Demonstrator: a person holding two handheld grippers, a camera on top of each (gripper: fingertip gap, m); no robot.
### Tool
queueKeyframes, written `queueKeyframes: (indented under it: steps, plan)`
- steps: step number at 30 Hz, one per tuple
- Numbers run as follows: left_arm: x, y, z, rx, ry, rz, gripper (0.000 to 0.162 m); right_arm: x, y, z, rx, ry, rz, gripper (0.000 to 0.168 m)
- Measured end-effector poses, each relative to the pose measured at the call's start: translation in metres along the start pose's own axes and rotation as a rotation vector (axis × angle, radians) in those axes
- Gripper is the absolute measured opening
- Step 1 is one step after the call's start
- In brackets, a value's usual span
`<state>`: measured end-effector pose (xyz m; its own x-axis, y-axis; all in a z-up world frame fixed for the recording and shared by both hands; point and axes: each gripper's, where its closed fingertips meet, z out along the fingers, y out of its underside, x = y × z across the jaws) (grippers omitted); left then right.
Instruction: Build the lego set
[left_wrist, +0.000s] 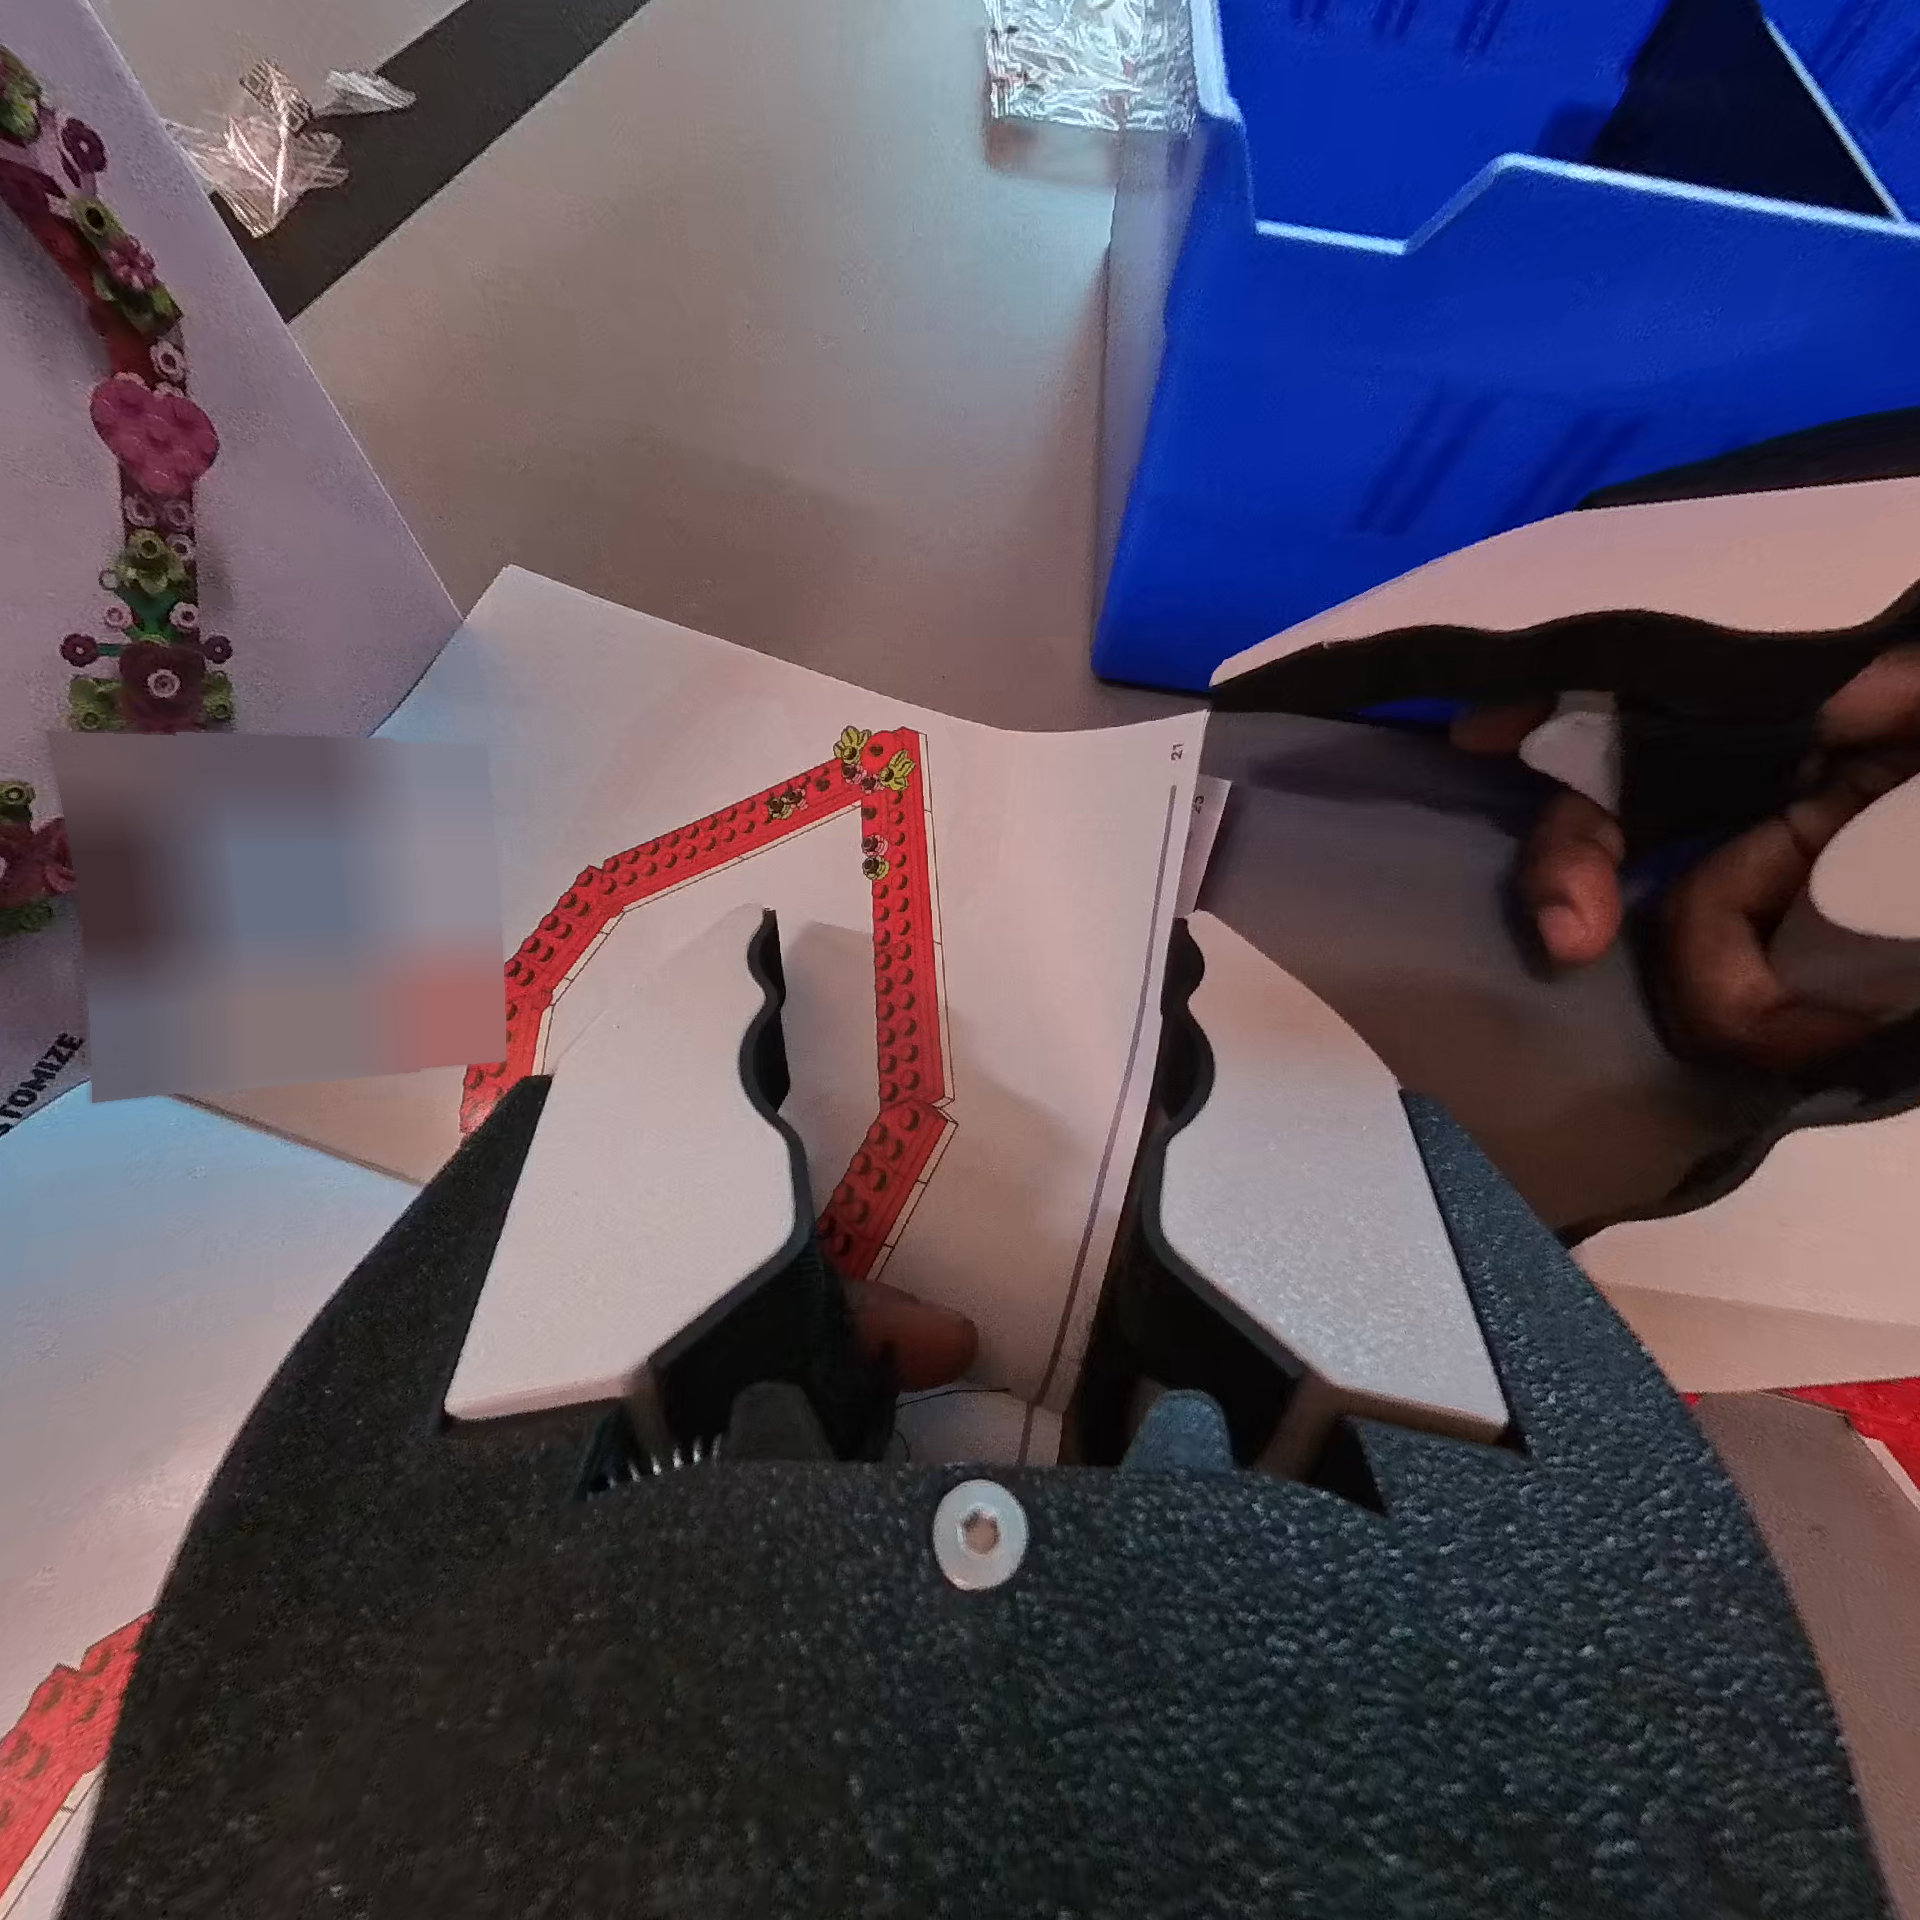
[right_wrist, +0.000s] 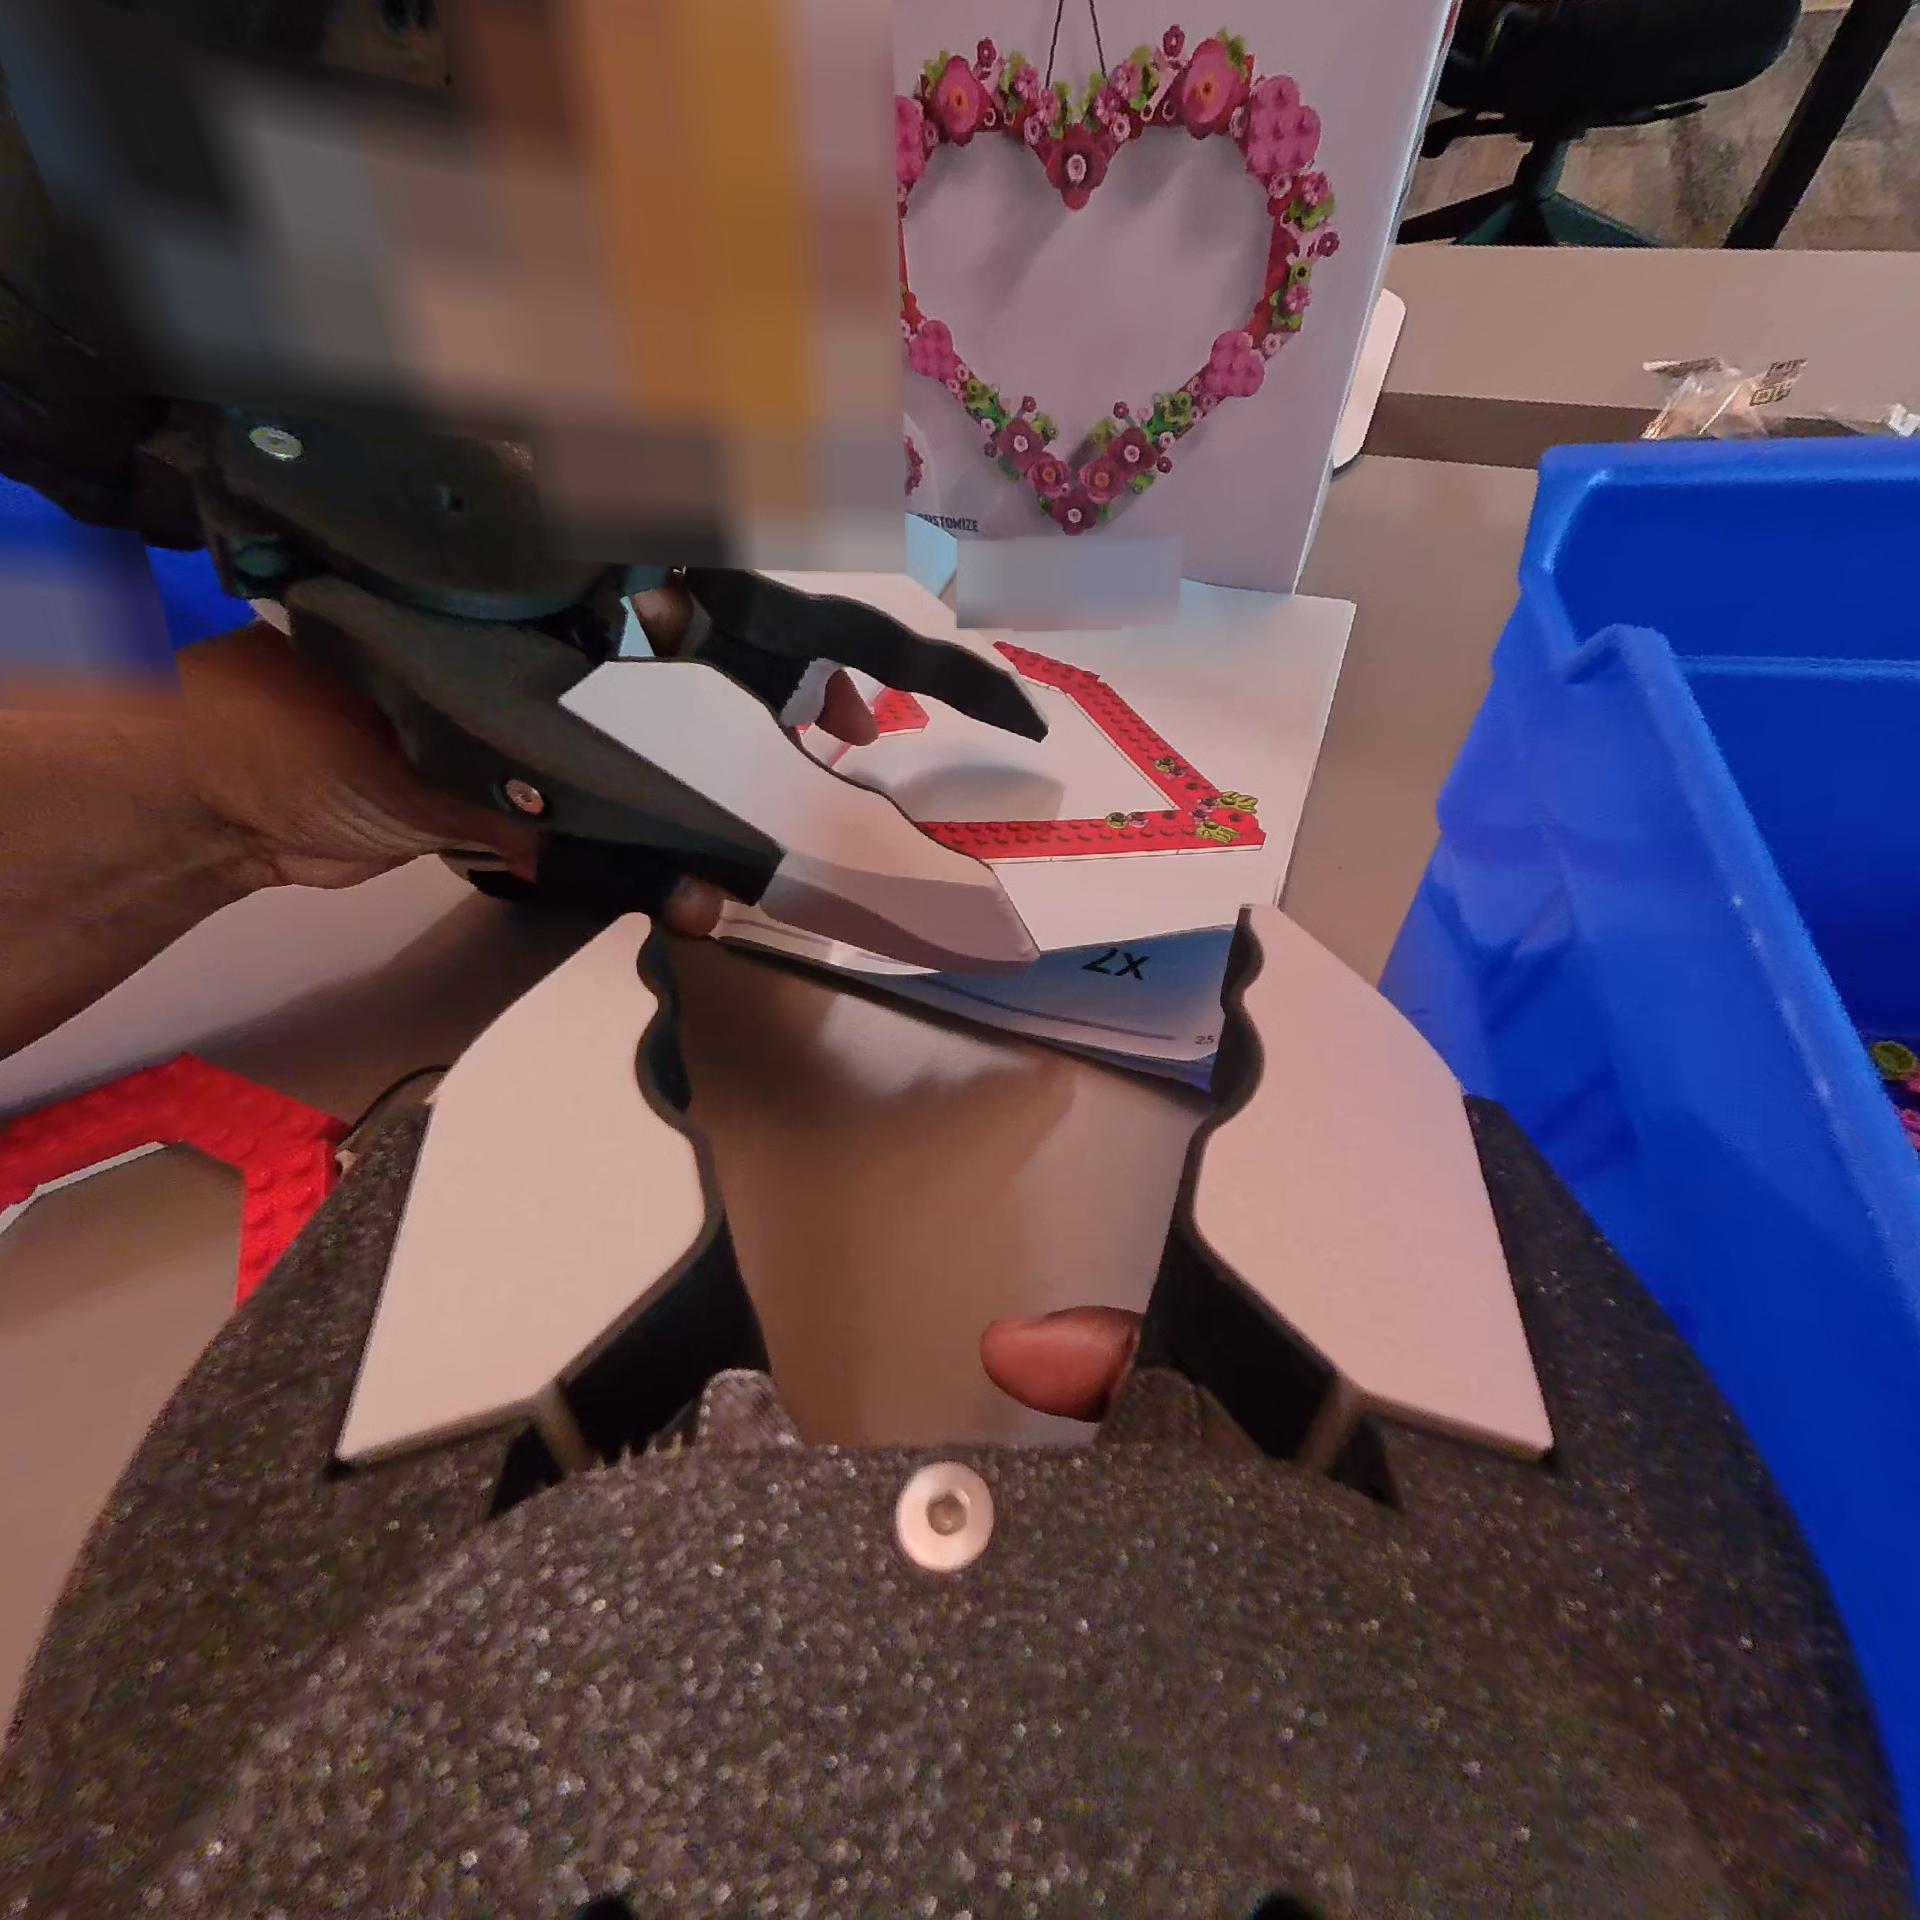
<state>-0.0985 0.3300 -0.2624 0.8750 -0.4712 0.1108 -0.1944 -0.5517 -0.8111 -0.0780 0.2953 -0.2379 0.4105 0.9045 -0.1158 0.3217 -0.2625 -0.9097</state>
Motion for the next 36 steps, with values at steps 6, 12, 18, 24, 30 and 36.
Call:
queueKeyframes:
  steps: [6,12,18,24,30,36]
  plan:
    - [0.000,0.000,0.000,-0.001,0.001,-0.001,0.070,0.000,0.001,0.000,-0.005,-0.004,0.001,0.100]
    - [0.000,0.000,0.000,0.001,0.002,-0.005,0.069,-0.002,0.003,0.002,-0.026,-0.010,0.003,0.099]
    - [0.000,0.000,0.000,-0.003,0.000,0.000,0.070,-0.003,0.005,0.003,-0.044,-0.020,0.003,0.098]
    - [0.001,0.003,0.002,-0.027,-0.009,0.024,0.070,0.003,0.016,0.004,-0.140,0.010,-0.102,0.099]
    - [0.002,0.005,0.004,-0.046,-0.026,0.055,0.071,0.002,0.026,0.006,-0.208,-0.001,-0.147,0.096]
    - [0.002,0.005,0.004,-0.041,-0.018,0.040,0.071,0.005,0.018,0.001,-0.145,0.012,-0.112,0.092]
